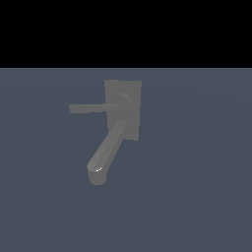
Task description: Turn on the faucet by rotating a designated handle.
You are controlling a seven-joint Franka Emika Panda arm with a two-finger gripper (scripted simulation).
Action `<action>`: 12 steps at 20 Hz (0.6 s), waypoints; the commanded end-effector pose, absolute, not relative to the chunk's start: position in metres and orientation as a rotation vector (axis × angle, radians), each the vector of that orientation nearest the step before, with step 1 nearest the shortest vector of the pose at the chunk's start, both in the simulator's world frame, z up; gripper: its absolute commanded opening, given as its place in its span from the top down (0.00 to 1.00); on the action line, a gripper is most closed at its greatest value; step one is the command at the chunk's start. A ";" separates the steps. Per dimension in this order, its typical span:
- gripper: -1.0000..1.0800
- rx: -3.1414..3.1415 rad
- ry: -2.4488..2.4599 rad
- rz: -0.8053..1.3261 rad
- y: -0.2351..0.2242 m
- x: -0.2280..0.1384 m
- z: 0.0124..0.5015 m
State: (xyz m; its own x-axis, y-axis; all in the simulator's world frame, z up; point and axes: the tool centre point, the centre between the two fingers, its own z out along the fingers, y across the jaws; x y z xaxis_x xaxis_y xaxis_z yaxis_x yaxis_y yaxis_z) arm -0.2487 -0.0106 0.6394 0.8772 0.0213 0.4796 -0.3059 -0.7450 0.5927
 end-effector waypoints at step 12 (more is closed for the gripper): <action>1.00 1.627 -0.046 0.858 0.100 -0.234 0.724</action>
